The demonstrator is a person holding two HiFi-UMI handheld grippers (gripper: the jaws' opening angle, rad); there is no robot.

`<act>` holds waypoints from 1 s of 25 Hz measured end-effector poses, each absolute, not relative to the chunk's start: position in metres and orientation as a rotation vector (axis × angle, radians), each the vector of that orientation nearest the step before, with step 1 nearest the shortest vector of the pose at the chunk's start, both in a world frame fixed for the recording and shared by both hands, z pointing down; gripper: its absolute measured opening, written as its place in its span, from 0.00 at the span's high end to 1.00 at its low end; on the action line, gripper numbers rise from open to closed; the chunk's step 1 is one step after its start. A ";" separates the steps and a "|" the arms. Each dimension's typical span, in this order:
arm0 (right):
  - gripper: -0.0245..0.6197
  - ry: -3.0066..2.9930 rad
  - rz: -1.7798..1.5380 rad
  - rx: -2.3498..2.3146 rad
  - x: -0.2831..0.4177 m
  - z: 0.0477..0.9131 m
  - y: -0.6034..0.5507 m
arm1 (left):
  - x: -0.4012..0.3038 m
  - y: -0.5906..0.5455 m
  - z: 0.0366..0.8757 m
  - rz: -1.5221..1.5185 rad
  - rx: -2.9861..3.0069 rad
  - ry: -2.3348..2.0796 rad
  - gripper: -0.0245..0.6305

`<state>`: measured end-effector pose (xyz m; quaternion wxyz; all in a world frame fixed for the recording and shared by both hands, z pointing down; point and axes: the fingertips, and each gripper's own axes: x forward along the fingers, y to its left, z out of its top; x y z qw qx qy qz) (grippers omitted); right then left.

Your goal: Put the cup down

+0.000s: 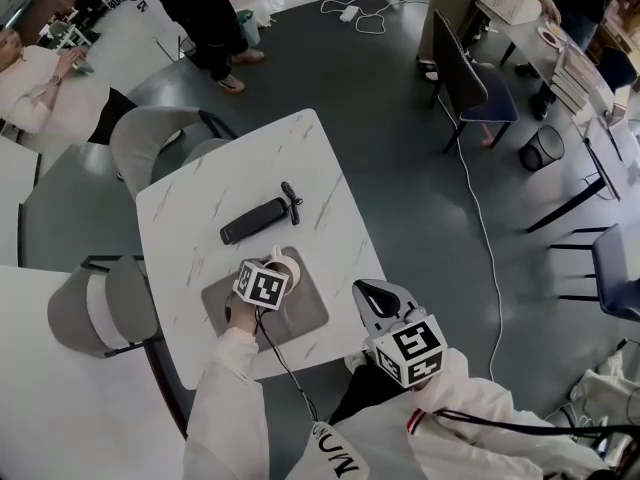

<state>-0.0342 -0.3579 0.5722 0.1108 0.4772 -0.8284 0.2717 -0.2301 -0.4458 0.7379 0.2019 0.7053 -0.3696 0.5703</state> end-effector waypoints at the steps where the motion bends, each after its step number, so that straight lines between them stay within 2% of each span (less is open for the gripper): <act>1: 0.95 -2.434 0.799 1.401 -0.034 0.572 -0.358 | -0.229 -0.446 0.738 1.593 1.966 -1.028 0.89; 25: 0.95 -2.418 0.829 1.413 -0.027 0.580 -0.358 | -0.228 -0.448 0.754 1.669 1.861 -0.899 0.89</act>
